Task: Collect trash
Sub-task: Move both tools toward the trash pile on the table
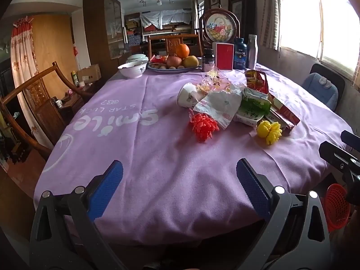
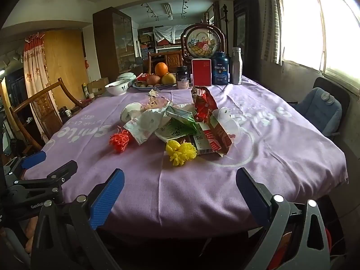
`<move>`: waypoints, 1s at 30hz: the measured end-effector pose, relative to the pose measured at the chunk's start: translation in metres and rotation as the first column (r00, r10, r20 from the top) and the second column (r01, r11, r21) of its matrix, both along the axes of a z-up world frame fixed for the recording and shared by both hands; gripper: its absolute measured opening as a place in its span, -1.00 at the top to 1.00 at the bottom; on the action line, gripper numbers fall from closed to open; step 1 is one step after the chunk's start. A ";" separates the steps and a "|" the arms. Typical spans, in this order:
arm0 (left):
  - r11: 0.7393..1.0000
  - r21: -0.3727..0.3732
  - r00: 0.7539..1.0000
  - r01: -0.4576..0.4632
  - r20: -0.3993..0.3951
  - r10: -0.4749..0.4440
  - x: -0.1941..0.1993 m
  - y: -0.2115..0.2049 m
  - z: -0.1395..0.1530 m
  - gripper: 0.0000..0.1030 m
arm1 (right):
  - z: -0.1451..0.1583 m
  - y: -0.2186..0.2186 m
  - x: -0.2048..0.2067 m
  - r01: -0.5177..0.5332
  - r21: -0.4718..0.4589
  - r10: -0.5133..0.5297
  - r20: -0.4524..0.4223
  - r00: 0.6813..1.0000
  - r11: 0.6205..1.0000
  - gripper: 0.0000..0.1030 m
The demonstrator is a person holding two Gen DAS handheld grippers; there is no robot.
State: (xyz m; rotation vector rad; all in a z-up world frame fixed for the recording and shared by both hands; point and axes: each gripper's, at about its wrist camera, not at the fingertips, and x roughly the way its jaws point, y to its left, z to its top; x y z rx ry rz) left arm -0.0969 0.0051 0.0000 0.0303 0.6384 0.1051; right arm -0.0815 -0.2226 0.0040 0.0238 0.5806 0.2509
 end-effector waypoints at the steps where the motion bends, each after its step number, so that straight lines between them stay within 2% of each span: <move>1: 1.000 0.000 1.000 0.000 -0.002 0.000 0.000 0.000 0.000 -0.87 | 0.000 0.001 0.000 0.002 -0.001 -0.002 -0.001 1.000 1.000 -0.89; 30: 1.000 -0.004 1.000 -0.007 -0.011 0.007 0.004 -0.001 -0.002 -0.87 | -0.004 0.000 -0.003 -0.001 0.003 0.001 -0.007 1.000 1.000 -0.89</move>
